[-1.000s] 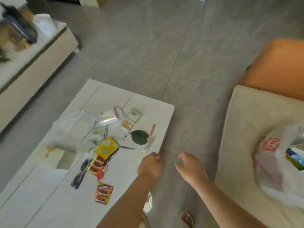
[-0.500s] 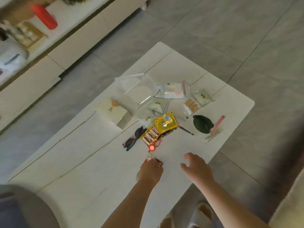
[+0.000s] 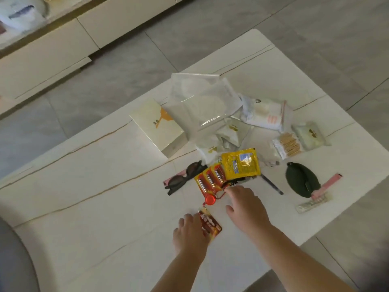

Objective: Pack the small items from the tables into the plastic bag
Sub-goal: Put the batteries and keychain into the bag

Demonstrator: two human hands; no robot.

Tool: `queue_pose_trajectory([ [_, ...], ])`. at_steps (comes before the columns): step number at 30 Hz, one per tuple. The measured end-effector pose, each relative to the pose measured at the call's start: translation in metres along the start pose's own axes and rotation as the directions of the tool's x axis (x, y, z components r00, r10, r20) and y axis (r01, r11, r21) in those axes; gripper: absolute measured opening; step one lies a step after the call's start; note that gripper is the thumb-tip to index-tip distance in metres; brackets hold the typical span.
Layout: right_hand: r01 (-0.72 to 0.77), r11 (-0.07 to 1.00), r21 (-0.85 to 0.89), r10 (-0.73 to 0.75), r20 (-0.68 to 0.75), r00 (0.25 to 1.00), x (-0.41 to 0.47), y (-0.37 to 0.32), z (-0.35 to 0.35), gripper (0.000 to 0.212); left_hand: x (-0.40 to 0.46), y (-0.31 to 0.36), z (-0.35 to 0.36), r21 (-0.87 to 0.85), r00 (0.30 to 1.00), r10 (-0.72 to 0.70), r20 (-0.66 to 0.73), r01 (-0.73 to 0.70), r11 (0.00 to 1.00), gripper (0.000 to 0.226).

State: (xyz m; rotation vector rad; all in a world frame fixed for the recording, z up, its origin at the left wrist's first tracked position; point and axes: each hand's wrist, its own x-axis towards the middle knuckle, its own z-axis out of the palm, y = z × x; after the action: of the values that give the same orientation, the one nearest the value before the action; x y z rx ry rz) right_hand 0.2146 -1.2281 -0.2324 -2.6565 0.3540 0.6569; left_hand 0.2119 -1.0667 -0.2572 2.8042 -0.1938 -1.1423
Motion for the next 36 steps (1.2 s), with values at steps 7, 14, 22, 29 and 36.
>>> queue_pose_trajectory([
  [7,0.211,0.976,-0.05,-0.208,0.061,0.976,0.033,-0.02,0.031,0.042,0.02,0.0,0.024,0.123,0.999,-0.01,-0.032,0.013,0.992,0.054],
  [14,0.161,0.978,-0.134,-0.156,0.047,0.987,0.022,-0.019,0.056,0.033,0.026,-0.011,0.037,0.108,0.994,0.038,-0.098,-0.027,0.994,0.056],
  [22,0.116,0.988,-0.107,-0.121,-0.042,0.992,0.018,0.0,0.045,0.034,0.029,-0.005,0.036,0.039,0.985,-0.044,-0.164,0.051,0.998,0.069],
  [29,0.055,0.994,-0.09,-0.068,-0.148,0.987,0.016,0.018,0.027,0.026,0.03,0.0,0.033,-0.016,0.977,-0.112,-0.182,0.111,0.994,0.071],
  [36,-0.037,0.995,-0.088,0.025,-0.134,0.991,0.018,0.037,0.014,0.023,0.029,0.0,0.026,-0.112,0.994,-0.076,-0.083,0.067,0.991,0.072],
])
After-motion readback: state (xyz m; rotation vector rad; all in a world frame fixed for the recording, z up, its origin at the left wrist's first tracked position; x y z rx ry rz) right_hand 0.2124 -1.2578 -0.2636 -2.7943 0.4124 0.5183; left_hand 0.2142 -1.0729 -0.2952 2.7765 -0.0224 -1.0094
